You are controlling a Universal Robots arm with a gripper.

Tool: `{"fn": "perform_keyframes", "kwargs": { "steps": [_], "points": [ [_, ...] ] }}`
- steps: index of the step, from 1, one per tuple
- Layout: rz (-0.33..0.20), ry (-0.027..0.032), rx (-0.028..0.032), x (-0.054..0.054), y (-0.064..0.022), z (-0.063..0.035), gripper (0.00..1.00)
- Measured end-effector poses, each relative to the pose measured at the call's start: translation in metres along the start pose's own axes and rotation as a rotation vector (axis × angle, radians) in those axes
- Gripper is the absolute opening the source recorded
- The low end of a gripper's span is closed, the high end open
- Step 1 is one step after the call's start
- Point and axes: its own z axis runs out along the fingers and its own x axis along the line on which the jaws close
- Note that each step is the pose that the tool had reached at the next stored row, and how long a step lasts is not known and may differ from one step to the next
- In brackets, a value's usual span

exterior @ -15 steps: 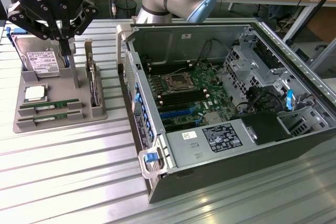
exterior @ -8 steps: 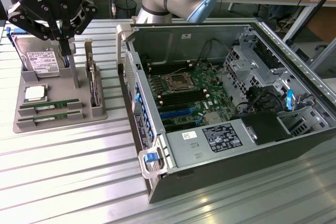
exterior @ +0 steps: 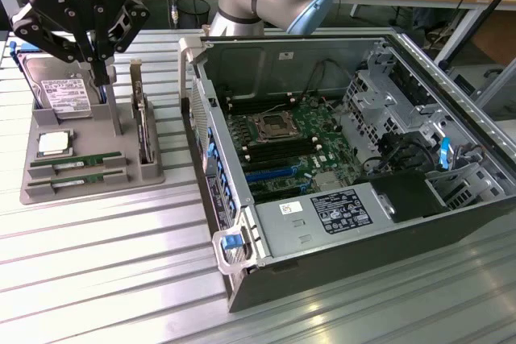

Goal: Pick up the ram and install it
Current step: 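Pick up the ram and move it above insertion slot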

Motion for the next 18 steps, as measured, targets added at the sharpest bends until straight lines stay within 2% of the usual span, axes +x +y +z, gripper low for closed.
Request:
{"fn": "perform_keyframes", "kwargs": {
  "steps": [18],
  "points": [
    [-0.167,0.0074,-0.0040,0.0000,0.0000,0.0000,0.11]
  ]
}}
